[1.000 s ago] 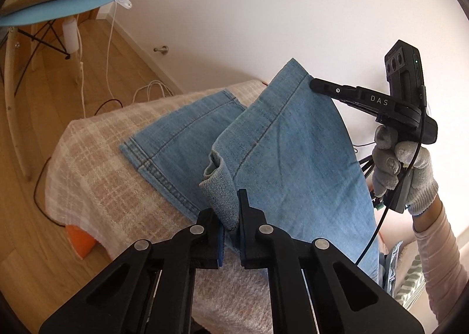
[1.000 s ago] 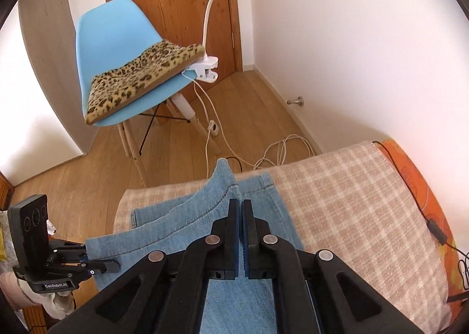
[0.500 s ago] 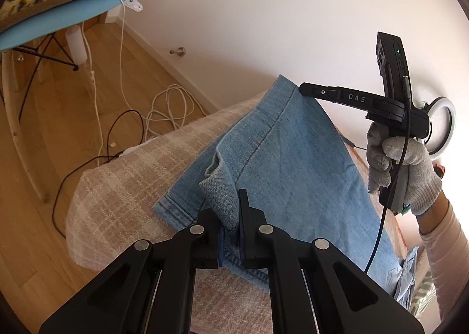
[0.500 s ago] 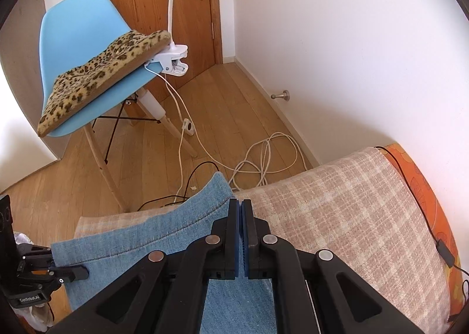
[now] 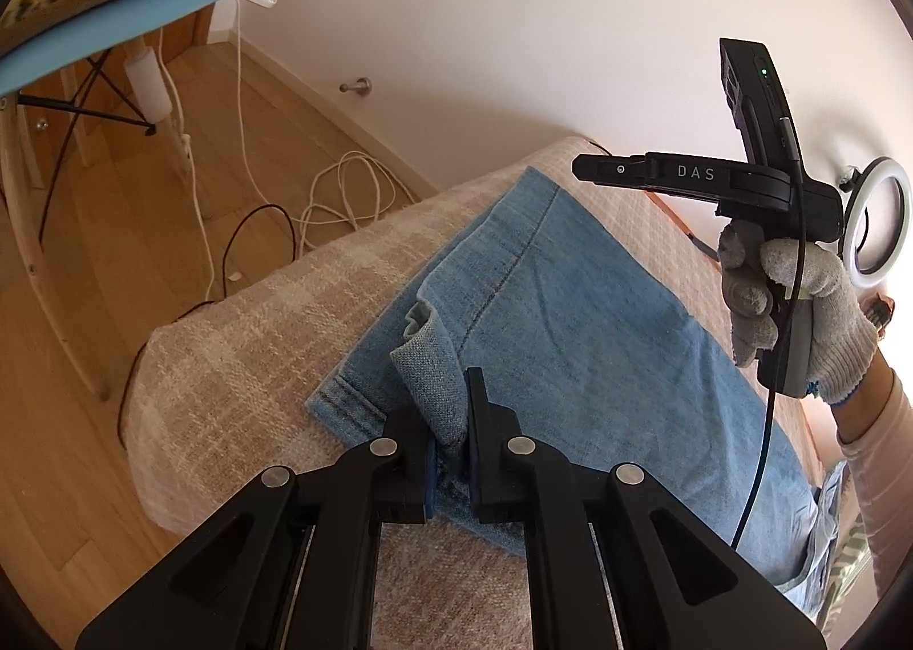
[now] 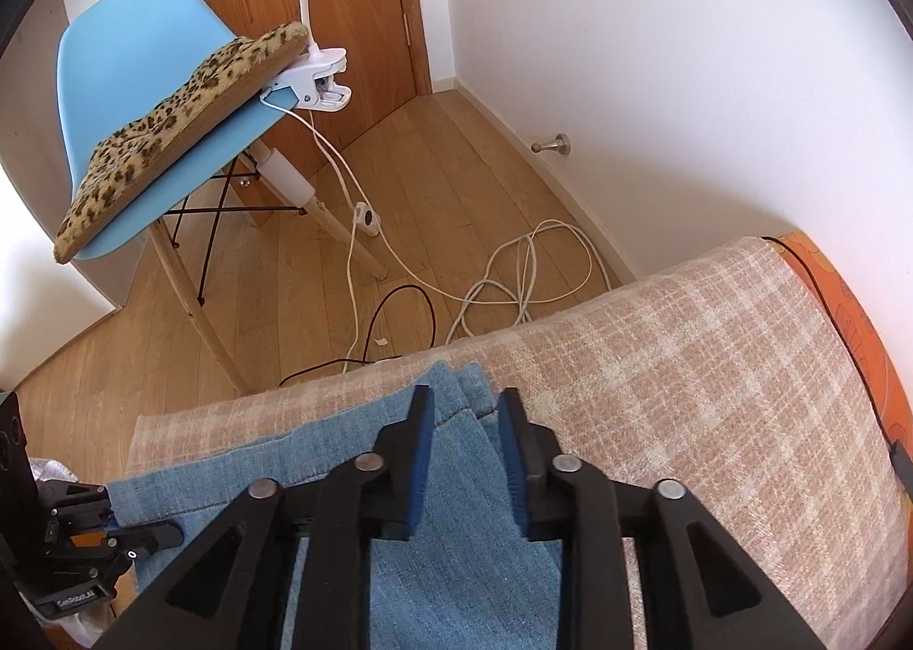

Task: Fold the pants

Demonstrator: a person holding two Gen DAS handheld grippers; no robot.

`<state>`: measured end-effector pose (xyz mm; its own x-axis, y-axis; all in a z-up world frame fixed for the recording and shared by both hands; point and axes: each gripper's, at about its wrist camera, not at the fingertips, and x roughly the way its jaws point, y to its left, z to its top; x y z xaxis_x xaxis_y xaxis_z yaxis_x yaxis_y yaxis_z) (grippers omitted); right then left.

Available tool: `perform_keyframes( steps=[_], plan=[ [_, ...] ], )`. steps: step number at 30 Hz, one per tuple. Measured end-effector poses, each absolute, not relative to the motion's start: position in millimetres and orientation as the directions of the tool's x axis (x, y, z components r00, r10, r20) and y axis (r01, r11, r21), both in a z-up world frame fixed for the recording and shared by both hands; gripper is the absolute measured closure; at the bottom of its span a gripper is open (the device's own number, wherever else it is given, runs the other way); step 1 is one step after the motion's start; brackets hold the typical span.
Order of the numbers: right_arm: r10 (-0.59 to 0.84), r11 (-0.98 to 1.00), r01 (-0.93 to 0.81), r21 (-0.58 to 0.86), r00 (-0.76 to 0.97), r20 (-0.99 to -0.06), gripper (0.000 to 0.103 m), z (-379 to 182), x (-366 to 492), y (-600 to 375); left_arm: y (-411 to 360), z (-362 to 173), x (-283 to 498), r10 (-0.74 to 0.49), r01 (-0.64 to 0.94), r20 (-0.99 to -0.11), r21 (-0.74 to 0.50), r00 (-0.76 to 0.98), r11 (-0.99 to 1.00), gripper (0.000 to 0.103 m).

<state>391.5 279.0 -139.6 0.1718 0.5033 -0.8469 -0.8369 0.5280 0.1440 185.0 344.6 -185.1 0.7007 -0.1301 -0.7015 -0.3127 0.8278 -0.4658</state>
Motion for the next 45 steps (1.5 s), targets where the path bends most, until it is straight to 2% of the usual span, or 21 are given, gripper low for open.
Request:
perform_keyframes(
  steps=[3, 6, 8, 9, 18, 22, 26, 36, 45],
  plan=[
    [0.457, 0.526, -0.847, 0.076, 0.207, -0.865, 0.072, -145, 383, 281, 349, -183, 183, -0.128, -0.324, -0.706, -0.468, 0.696, 0.822, 0.092],
    [0.437, 0.527, -0.848, 0.046, 0.224, -0.871, 0.072, -144, 374, 274, 356, -174, 174, -0.070, -0.364, -0.714, -0.436, 0.697, 0.823, 0.082],
    [0.451, 0.529, -0.847, 0.055, 0.226, -0.863, 0.071, -137, 367, 262, 362, -165, 165, 0.025, -0.432, -0.735, -0.371, 0.678, 0.822, 0.056],
    [0.459, 0.536, -0.842, 0.060, 0.231, -0.858, 0.071, -132, 364, 255, 366, -161, 159, 0.058, -0.458, -0.739, -0.352, 0.671, 0.816, 0.054],
    [0.520, 0.617, -0.778, 0.119, 0.289, -0.804, 0.063, -67, 323, 174, 362, -121, 119, 0.066, -0.421, -0.709, -0.338, 0.702, 0.842, 0.054],
    [0.538, 0.656, -0.743, 0.133, 0.336, -0.773, 0.048, -35, 294, 129, 344, -100, 114, 0.019, -0.357, -0.683, -0.357, 0.730, 0.863, 0.054],
    [0.540, 0.698, -0.702, 0.138, 0.391, -0.745, 0.044, -7, 258, 75, 324, -75, 114, -0.040, -0.274, -0.649, -0.376, 0.760, 0.885, 0.054],
    [0.436, 0.850, -0.511, 0.128, 0.547, -0.715, 0.040, 42, 170, -73, 261, -32, 137, -0.254, -0.053, -0.596, -0.449, 0.761, 0.892, 0.054],
    [0.242, 0.962, -0.260, 0.084, 0.666, -0.705, 0.038, 54, 118, -204, 173, -1, 167, -0.376, 0.142, -0.595, -0.402, 0.711, 0.905, 0.054]
  ],
)
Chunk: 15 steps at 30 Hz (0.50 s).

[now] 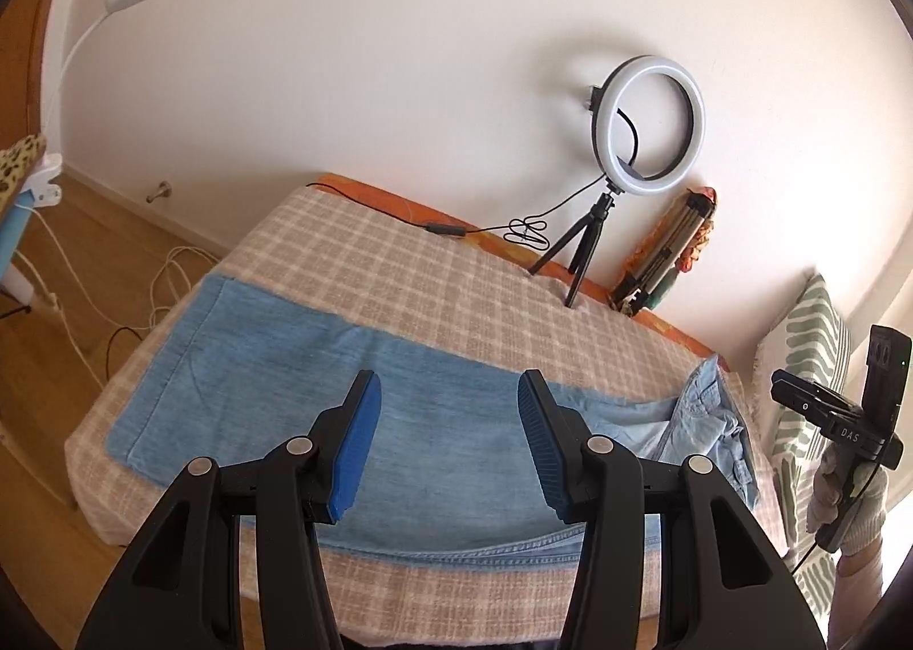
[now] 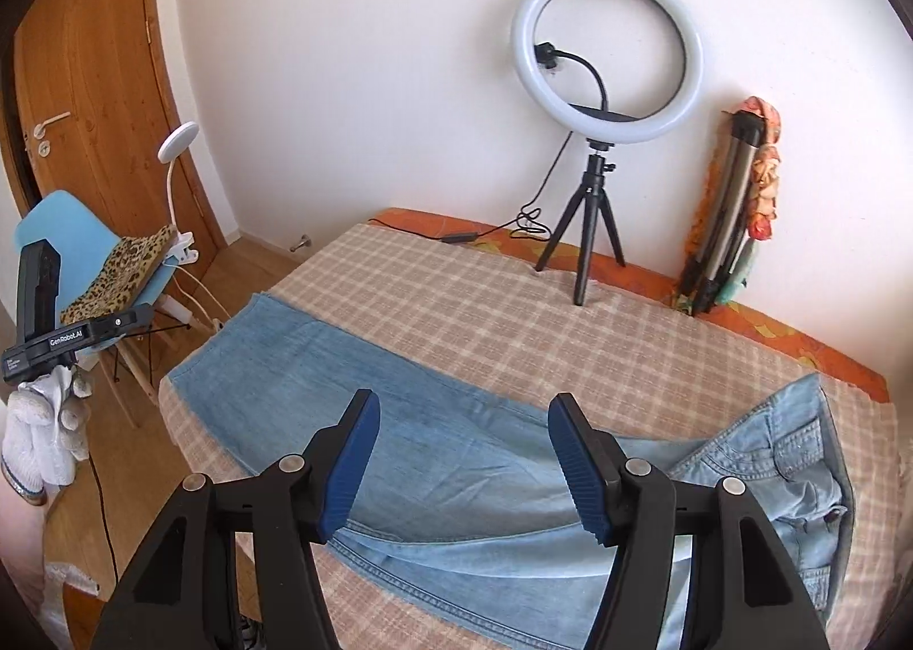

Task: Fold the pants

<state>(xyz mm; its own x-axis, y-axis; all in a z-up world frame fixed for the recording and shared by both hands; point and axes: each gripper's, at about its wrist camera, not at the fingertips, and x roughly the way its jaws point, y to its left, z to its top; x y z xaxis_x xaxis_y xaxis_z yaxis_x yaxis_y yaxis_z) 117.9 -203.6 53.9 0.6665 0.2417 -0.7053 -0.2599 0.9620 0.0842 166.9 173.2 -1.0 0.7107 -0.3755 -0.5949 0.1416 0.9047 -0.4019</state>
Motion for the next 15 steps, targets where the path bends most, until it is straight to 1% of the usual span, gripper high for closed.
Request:
perform_keyframes(
  steps=[4, 9, 13, 15],
  plan=[
    [0.175, 0.983, -0.162, 0.086, 0.685, -0.707, 0.034, 37, 94, -254, 122, 15, 179, -0.404, 0.227, -0.609, -0.349, 0.683, 0.909, 0.054],
    [0.080, 0.996, -0.032, 0.080, 0.679, -0.729, 0.034, -7, 67, -318, 52, 28, 196, -0.434, 0.312, -0.629, -0.301, 0.645, 0.901, 0.054],
    [0.047, 0.989, 0.075, 0.125, 0.652, -0.757, 0.034, -44, 53, -371, -10, 16, 216, -0.479, 0.382, -0.660, -0.299, 0.578, 0.874, 0.054],
    [0.009, 0.983, 0.135, 0.126, 0.647, -0.762, 0.034, -58, 49, -396, -43, 8, 226, -0.498, 0.412, -0.678, -0.302, 0.541, 0.860, 0.054]
  ],
)
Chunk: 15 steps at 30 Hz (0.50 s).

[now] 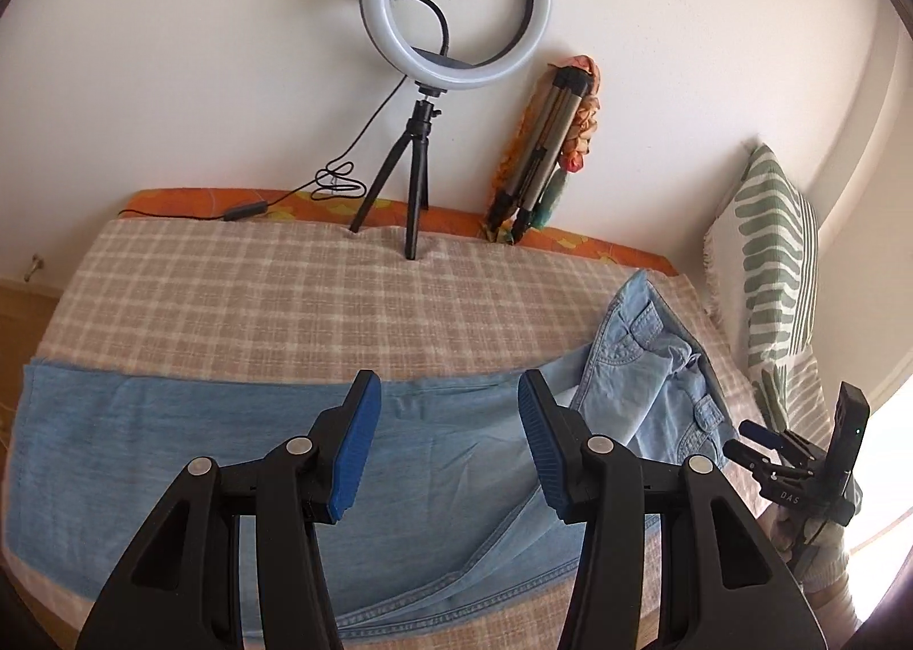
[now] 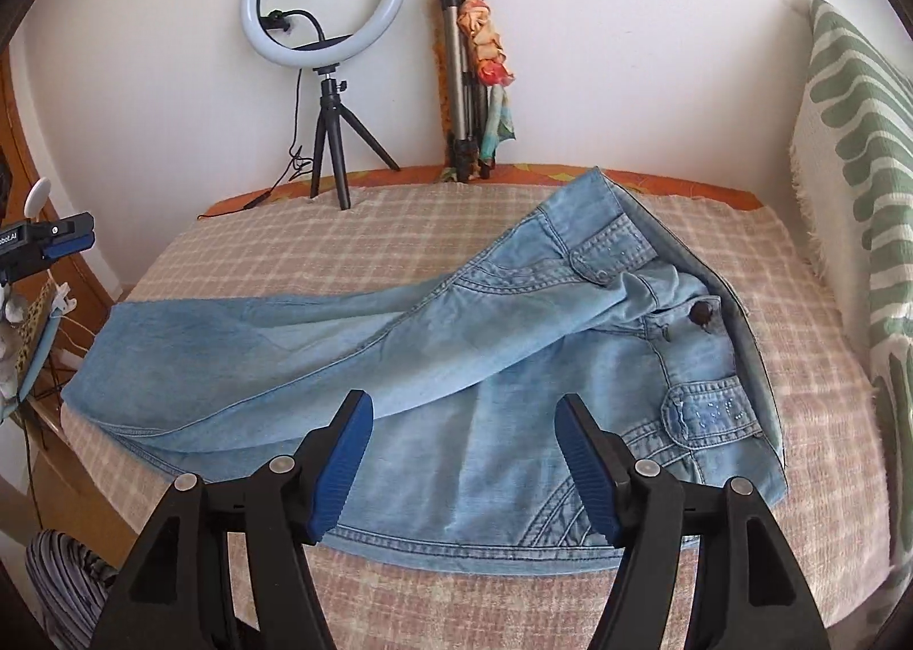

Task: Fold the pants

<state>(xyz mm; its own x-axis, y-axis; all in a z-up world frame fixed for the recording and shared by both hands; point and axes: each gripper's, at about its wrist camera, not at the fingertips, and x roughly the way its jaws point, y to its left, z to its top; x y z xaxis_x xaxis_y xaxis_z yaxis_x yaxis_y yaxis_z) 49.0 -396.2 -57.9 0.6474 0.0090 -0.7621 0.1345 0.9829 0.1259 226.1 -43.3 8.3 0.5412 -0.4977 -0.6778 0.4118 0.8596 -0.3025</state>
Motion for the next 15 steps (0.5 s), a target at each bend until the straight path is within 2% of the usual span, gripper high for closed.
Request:
perform_keyframes(
  steps=[2, 7, 11, 13, 15],
  plan=[
    [-0.021, 0.973, 0.191, 0.133, 0.641, -0.767, 0.034, -69, 46, -419, -75, 1, 237, -0.512, 0.436, -0.691, -0.306, 0.510, 0.847, 0.050],
    [-0.052, 0.934, 0.301, 0.191, 0.645, -0.762, 0.034, -90, 37, -471, -152, -15, 272, -0.567, 0.486, -0.715, -0.355, 0.409, 0.798, 0.049],
    [-0.103, 0.918, 0.359, 0.170, 0.630, -0.770, 0.034, -99, 34, -501, -210, -33, 292, -0.617, 0.518, -0.716, -0.410, 0.327, 0.750, 0.041],
    [-0.167, 0.908, 0.399, 0.127, 0.621, -0.766, 0.034, -98, 31, -514, -235, -46, 301, -0.622, 0.512, -0.719, -0.425, 0.310, 0.747, 0.040],
    [-0.229, 0.888, 0.450, 0.096, 0.612, -0.757, 0.029, -98, 28, -526, -256, -62, 310, -0.649, 0.505, -0.711, -0.469, 0.270, 0.724, 0.040]
  ],
)
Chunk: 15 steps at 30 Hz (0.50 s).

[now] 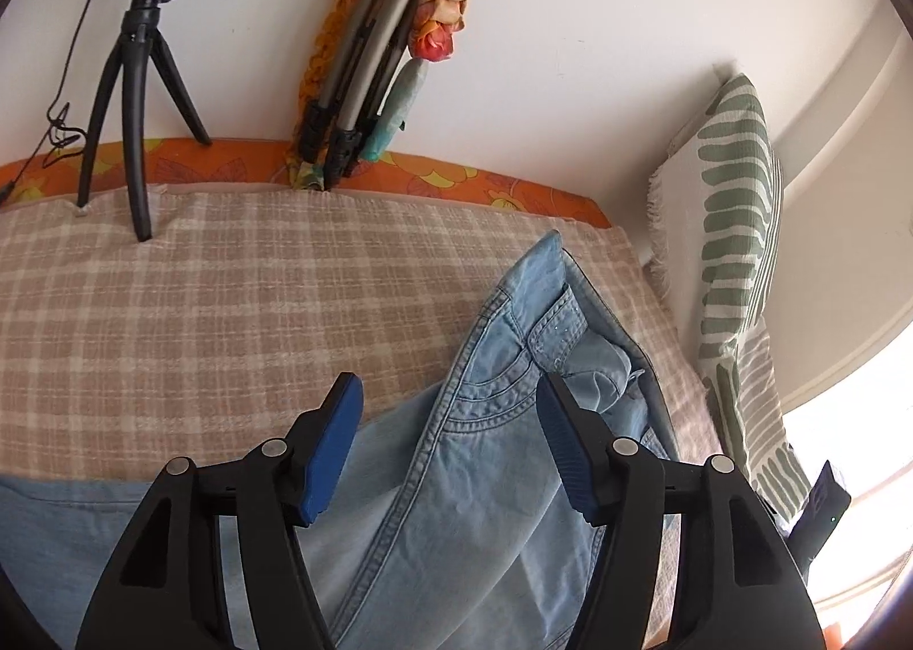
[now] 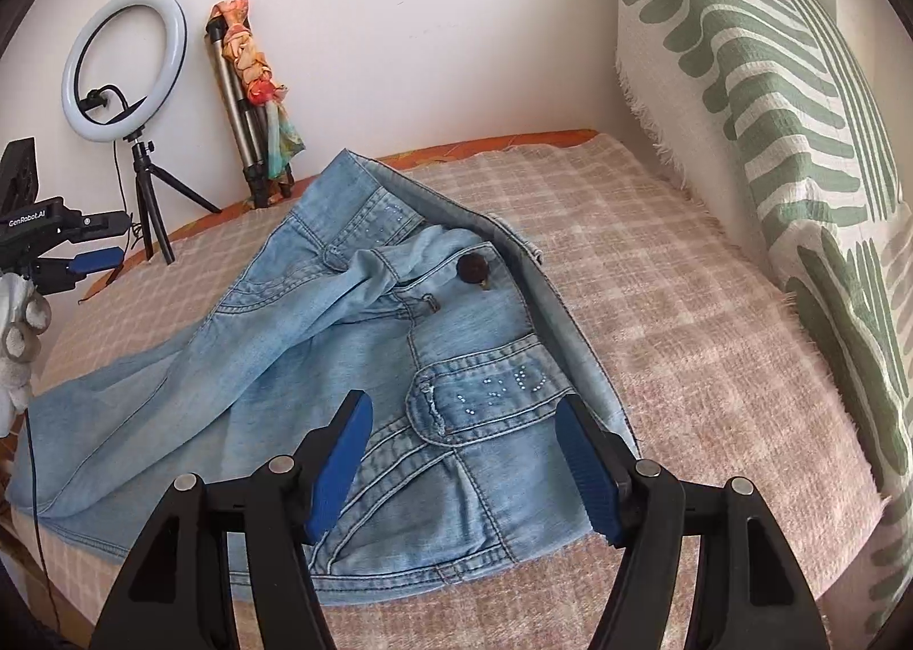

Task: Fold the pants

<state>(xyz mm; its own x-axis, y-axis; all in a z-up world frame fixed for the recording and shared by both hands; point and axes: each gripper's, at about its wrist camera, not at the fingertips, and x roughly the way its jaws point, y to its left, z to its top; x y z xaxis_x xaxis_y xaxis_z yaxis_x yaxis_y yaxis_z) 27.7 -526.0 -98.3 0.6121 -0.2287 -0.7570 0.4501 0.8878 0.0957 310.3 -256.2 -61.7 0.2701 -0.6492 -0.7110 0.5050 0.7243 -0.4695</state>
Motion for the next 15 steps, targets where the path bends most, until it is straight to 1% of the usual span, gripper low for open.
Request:
perform_keyframes(
  steps=[1, 2, 5, 7, 10, 15],
  plan=[
    [-0.244, 0.877, 0.471, 0.094, 0.605, -0.758, 0.023, -100, 26, -533, -265, -70, 314, -0.656, 0.499, -0.710, -0.485, 0.254, 0.718, 0.040],
    [-0.242, 0.869, 0.483, 0.106, 0.602, -0.761, 0.021, -102, 26, -539, -274, -78, 318, -0.657, 0.492, -0.713, -0.493, 0.244, 0.718, 0.040],
    [-0.215, 0.845, 0.512, 0.153, 0.588, -0.779, 0.021, -113, 26, -556, -294, -101, 327, -0.648, 0.472, -0.728, -0.500, 0.224, 0.726, 0.040],
    [-0.206, 0.829, 0.532, 0.172, 0.578, -0.790, 0.021, -120, 27, -567, -302, -115, 333, -0.637, 0.428, -0.737, -0.512, 0.226, 0.745, 0.040],
    [-0.229, 0.800, 0.575, 0.172, 0.557, -0.798, 0.020, -128, 25, -583, -312, -131, 340, -0.657, 0.371, -0.729, -0.566, 0.192, 0.736, 0.040],
    [-0.239, 0.770, 0.615, 0.168, 0.523, -0.818, 0.020, -142, 20, -604, -332, -143, 335, -0.635, 0.385, -0.757, -0.546, 0.153, 0.744, 0.040]
  ],
)
